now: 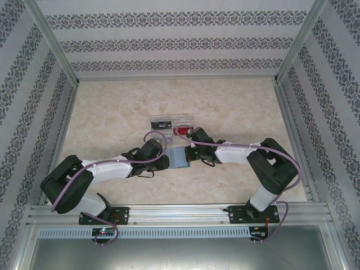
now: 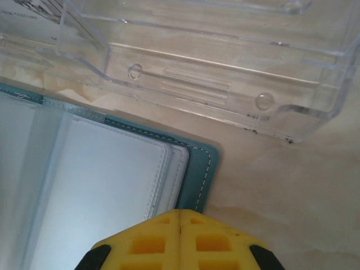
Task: Take the credit cards out of the card holder
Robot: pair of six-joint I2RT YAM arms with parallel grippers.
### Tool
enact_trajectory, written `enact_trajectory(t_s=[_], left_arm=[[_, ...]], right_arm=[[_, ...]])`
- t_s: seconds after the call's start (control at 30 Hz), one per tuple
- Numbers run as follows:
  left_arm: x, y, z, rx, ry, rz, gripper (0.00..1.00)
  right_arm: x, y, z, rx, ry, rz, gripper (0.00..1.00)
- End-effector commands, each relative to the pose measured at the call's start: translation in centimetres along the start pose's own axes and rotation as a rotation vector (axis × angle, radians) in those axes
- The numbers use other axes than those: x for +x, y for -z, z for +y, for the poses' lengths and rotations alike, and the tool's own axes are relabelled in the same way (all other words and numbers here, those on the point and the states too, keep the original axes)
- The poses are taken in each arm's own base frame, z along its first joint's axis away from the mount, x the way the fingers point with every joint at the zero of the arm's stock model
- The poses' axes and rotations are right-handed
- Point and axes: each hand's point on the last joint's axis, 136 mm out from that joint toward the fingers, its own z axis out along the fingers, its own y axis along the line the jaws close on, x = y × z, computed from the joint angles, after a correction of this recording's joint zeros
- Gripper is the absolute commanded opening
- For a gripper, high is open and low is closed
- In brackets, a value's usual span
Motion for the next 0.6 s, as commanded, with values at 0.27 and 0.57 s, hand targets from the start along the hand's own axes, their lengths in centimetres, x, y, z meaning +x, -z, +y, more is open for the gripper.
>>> enact_trajectory(t_s=[0.27,0.57], left_arm=[[-4.2,7.4,-0.7,-0.096,-0.07,-0.177,0.52],[-8.7,15.9,4.9,-0.473,-0.051,-0.449,1.0]], right_arm=[[-3.5,6.6,-0.7,0.053,0.036,-0.245,0.05],[-6.6,15.9,-3.6,0.204,0.039,-0.57,0.69]])
